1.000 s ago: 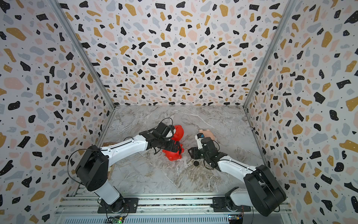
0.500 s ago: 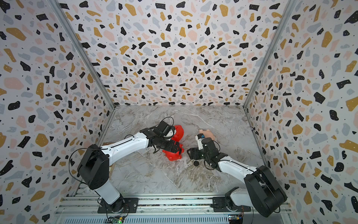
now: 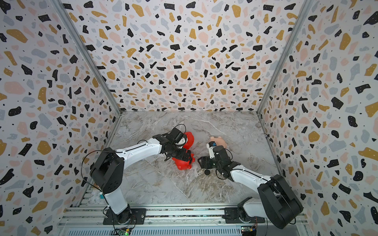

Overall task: Open piggy banks
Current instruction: Open the lid on the piggy bank.

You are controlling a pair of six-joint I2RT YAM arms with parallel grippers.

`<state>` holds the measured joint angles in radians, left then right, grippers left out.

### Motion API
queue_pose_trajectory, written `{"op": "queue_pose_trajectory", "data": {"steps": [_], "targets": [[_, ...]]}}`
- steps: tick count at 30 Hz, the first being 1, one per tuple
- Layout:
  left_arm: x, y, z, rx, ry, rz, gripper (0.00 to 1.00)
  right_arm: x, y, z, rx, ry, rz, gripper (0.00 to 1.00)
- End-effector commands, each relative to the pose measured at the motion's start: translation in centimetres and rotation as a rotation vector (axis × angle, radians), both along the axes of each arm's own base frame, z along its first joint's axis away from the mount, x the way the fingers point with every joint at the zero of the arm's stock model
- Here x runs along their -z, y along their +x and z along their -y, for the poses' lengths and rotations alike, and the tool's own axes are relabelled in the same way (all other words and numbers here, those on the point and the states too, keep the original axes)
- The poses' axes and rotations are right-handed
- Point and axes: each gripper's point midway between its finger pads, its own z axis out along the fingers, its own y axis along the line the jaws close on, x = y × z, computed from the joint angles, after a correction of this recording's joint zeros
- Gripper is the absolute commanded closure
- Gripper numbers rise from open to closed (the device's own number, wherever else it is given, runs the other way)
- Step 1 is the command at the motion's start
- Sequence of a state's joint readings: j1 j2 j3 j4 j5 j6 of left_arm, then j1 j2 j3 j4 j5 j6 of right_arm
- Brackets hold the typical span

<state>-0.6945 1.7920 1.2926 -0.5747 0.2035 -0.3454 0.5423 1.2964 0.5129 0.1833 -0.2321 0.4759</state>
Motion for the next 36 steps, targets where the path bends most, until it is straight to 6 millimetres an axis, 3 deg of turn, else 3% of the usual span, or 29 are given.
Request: {"op": "queue_pose_trajectory", "data": {"steps": [1, 4, 16, 19, 28, 36], "targets": [[1.3, -0.6, -0.4, 0.028, 0.023, -0.036, 0.01, -0.5, -0.3, 0.1, 0.004, 0.023, -0.003, 0.22], [1.6, -1.1, -0.4, 0.038, 0.017, -0.059, 0.05, -0.7, -0.9, -0.5, -0.014, 0.073, -0.027, 0.24], [1.3, -2.7, -0.9, -0.010, -0.040, -0.080, 0.11, -4.3, -2.9, -2.1, 0.068, 0.424, -0.201, 0.50], [1.2, -2.9, -1.0, -0.029, -0.055, -0.085, 0.11, -4.4, -3.2, -2.4, 0.103, 0.540, -0.305, 0.58], [0.9, -2.9, -0.9, -0.055, -0.079, -0.079, 0.11, -4.2, -2.9, -4.2, 0.110, 0.715, -0.509, 0.66], [1.1, -2.7, -0.7, -0.061, -0.082, -0.084, 0.11, -2.7, -3.6, -4.8, 0.162, 0.750, -0.643, 0.68]]}}
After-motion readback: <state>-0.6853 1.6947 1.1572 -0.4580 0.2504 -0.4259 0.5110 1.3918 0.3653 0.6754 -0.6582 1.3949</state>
